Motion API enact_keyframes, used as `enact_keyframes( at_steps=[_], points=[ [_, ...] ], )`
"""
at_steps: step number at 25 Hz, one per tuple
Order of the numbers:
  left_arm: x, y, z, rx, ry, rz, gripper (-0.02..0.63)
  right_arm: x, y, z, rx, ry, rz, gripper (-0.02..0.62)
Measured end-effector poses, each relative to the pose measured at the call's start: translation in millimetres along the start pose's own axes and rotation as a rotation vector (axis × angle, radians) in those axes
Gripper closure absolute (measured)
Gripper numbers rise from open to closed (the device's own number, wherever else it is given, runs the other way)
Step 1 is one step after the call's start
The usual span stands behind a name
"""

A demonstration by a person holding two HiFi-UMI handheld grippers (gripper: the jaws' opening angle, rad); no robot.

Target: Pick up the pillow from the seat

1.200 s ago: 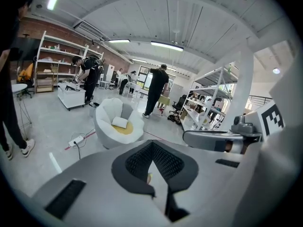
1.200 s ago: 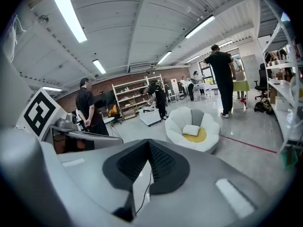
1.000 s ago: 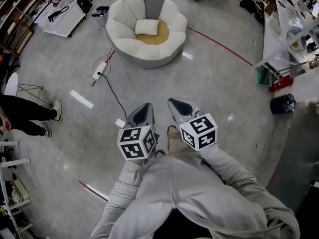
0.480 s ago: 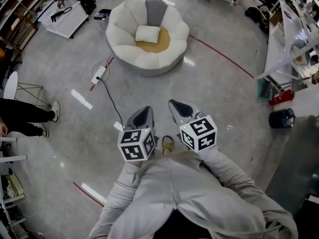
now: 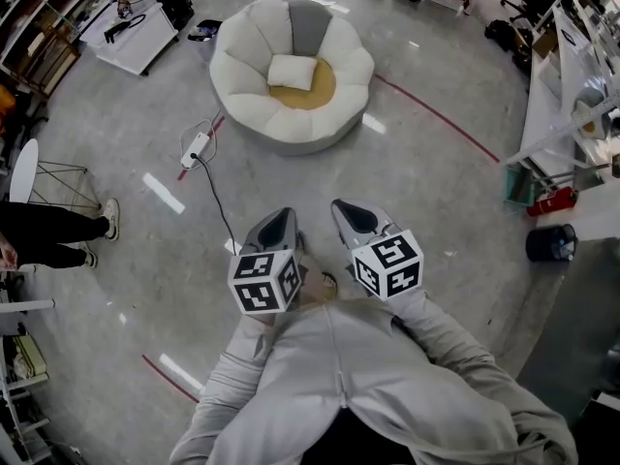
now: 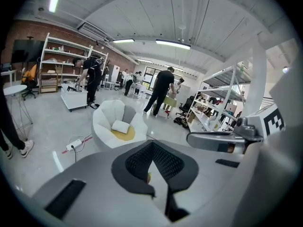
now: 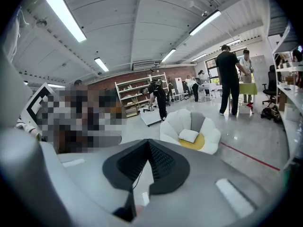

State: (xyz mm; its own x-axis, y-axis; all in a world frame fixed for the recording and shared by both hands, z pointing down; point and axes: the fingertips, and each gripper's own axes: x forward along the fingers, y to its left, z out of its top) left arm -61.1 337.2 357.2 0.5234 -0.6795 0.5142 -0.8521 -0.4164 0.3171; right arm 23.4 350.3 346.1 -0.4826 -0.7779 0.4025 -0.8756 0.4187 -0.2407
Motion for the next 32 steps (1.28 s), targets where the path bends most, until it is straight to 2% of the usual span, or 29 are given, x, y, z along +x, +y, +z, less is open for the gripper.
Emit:
enact_keyframes(
  at_steps=[16,32],
  points=[
    [80.1,37.9,55.2,-0.016,-0.01,-0.012,0.601,64.5,-53.5,26.9,0.012,0.019,-0.029,0.595],
    [181.2,125.5,163.0,0.017,0.038,-0.021,0.601,206.6,-111.0,118.3,0.027,0.019,-0.07,0.595]
  ],
)
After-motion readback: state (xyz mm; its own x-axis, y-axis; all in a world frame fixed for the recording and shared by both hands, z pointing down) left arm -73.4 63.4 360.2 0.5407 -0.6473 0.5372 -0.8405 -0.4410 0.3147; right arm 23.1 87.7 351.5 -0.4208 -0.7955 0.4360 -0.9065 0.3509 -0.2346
